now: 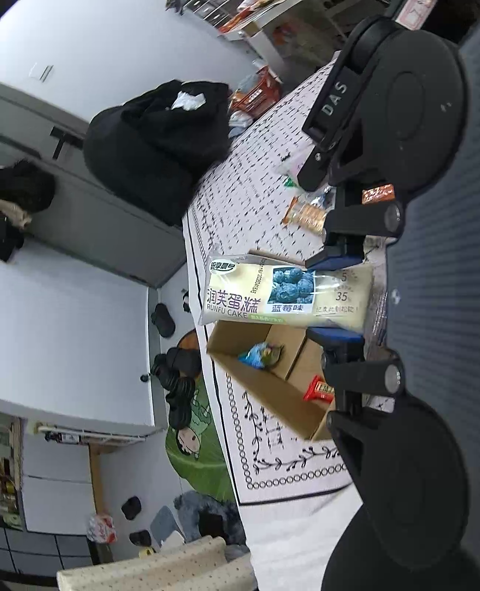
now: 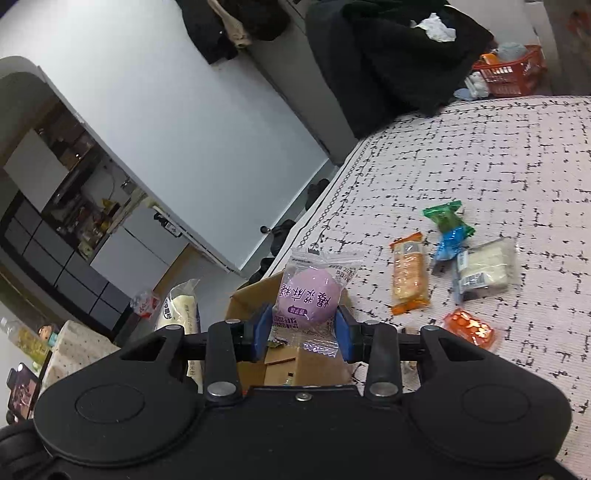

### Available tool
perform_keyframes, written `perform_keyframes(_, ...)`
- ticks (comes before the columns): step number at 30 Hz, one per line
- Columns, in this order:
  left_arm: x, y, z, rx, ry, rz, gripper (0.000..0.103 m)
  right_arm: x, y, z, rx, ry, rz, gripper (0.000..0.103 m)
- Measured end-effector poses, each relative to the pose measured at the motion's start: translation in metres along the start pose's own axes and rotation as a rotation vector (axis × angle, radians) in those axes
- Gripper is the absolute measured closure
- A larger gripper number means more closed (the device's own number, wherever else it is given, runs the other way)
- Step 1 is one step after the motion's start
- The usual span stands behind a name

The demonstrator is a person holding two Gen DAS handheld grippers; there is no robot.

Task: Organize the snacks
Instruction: 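Carry the cake pack and pink bun into the cardboard box and release both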

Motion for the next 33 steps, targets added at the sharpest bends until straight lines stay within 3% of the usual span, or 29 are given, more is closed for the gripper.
perform_keyframes(12,-0.042,-0.012,0.01,-0.001,-0.02,-0.065,0.072,-0.028,0.009,0.006,0.019,-0.019,-0.073,0.066)
perform_keyframes(21,-0.074,-0.006,0.033,-0.058,-0.046,-0.106,0.072,-0.041,0.022,0.019,-0.014,-0.009,-0.116,0.066)
perform_keyframes(30,-0.079,-0.011,0.051,-0.087,-0.036,-0.11,0.071,-0.049,0.028,0.038,-0.053,-0.001,-0.14,0.066)
perform_keyframes(33,-0.077,-0.015,0.052,-0.063,-0.053,-0.095,0.066,-0.05,0.029,0.042,-0.054,-0.004,-0.148,0.066)
Point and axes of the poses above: each gripper's, at about its wrist camera, not at the fingertips, and z roughly the way its jaws point, x to its right, y to its underside, the point moved 5 cm from there along z, roughly the way its jaws point, and after that the axes turned 12 degrees about y, right-handed, at the moved point
